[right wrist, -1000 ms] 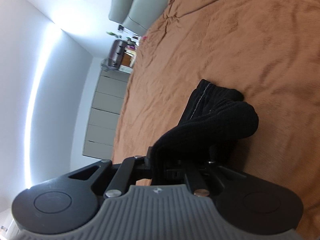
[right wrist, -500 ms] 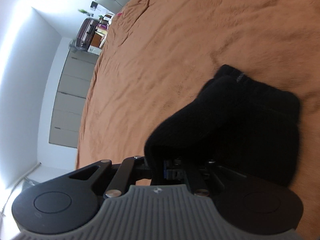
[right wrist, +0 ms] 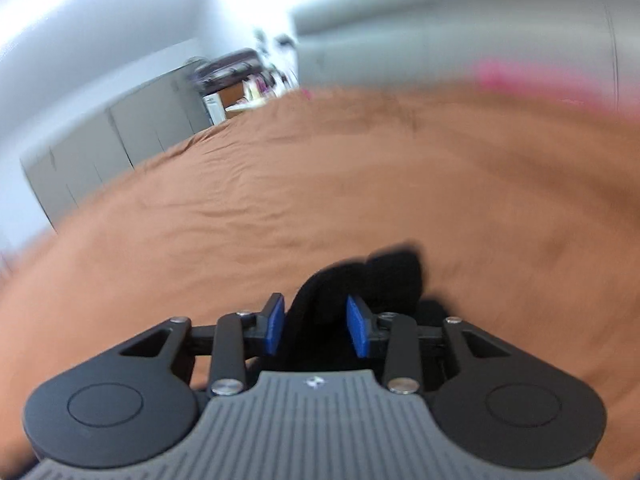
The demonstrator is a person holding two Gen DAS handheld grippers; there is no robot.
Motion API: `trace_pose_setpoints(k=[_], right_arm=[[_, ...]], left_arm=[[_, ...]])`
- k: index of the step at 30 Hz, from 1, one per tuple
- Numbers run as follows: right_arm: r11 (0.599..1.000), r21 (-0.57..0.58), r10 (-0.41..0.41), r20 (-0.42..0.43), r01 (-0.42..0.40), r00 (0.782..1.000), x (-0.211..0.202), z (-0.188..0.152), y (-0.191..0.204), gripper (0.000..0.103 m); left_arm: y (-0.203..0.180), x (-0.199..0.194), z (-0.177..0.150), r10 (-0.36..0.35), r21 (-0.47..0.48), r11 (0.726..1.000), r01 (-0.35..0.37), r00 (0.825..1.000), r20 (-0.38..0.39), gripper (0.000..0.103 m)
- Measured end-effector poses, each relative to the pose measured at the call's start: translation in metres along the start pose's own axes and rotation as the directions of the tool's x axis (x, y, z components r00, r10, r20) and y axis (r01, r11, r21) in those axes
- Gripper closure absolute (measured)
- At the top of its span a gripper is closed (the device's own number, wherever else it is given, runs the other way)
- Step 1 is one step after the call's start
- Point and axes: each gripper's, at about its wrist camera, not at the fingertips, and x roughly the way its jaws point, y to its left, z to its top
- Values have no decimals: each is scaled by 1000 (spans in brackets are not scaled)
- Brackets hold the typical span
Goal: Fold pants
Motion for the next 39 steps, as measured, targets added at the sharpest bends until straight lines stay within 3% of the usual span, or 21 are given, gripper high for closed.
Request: trace_pose_setpoints(k=[2, 4, 6, 7, 9, 11, 13, 16, 18, 19, 23, 24, 25, 26, 28, 31, 33, 36, 37, 38, 39], right_arm=[[998, -60, -23, 86, 28, 996, -23, -7, 12, 69], [997, -72, 4, 135, 6, 991, -42, -13, 18, 68], [973, -207, 132, 148, -100, 980, -56, -21, 42, 66], [937, -294, 229, 119, -186, 966, -61, -28, 57, 65], [826, -441, 401, 24, -350, 916, -69, -43, 90, 64], [696, -551, 506, -78, -460, 859, -76, -60, 122, 63], [547, -657, 552, -182, -518, 814, -83, -82, 158, 62], [271, -779, 575, -341, -566, 744, -91, -119, 208, 61], [107, -822, 557, -417, -559, 719, -93, -138, 236, 58], [51, -829, 543, -444, -556, 713, -87, -140, 251, 58], [-71, -840, 506, -495, -538, 706, -79, -149, 288, 58], [-88, -838, 495, -506, -538, 707, -75, -148, 294, 60], [-108, -827, 476, -531, -552, 702, -70, -145, 300, 71], [-126, -813, 440, -560, -569, 702, -66, -145, 307, 100], [-116, -830, 428, -538, -546, 727, -64, -139, 314, 100], [25, -846, 467, -461, -532, 755, -55, -110, 329, 100], [95, -822, 462, -464, -562, 756, -46, -97, 337, 99], [101, -811, 366, -508, -576, 780, -19, -113, 351, 92], [105, -823, 343, -498, -559, 797, -11, -119, 353, 89], [133, -848, 308, -456, -513, 835, -2, -128, 356, 81], [173, -855, 297, -427, -488, 854, 3, -129, 356, 76]], left_arm=[[-2, -22, -2, 4, 64, 998, -7, 999, 53, 66], [-2, -43, -10, -2, 128, 992, -10, 996, 91, 59], [-3, -58, -27, 25, 217, 975, -50, 993, 118, 53], [-1, -64, -37, 41, 259, 963, -72, 992, 122, 52], [2, -70, -55, 59, 314, 945, -91, 992, 110, 50], [11, -77, -75, 64, 329, 940, -95, 993, 104, 43], [16, -81, -86, 63, 321, 943, -87, 994, 84, 38], [34, -88, -96, 61, 290, 954, -76, 996, 60, 38], [41, -89, -97, 63, 274, 959, -72, 997, 44, 38], [43, -88, -99, 63, 271, 960, -70, 997, 36, 38], [49, -85, -97, 45, 277, 960, -48, 999, 18, 34], [50, -84, -97, 42, 284, 958, -42, 999, 9, 33], [49, -83, -97, 43, 293, 955, -42, 999, 2, 33], [48, -82, -97, 46, 307, 951, -44, 999, -1, 33], [44, -81, -95, 43, 331, 943, -41, 999, 2, 33], [43, -80, -91, 21, 322, 947, -22, 1000, 4, 32], [50, -83, -90, 15, 307, 951, -15, 1000, 4, 32], [51, -75, -97, 22, 293, 956, -22, 1000, 3, 31], [51, -72, -97, 25, 287, 958, -23, 1000, -1, 30], [53, -71, -98, 24, 281, 960, -21, 1000, -5, 30], [54, -70, -98, 18, 271, 963, -16, 1000, -7, 29]])
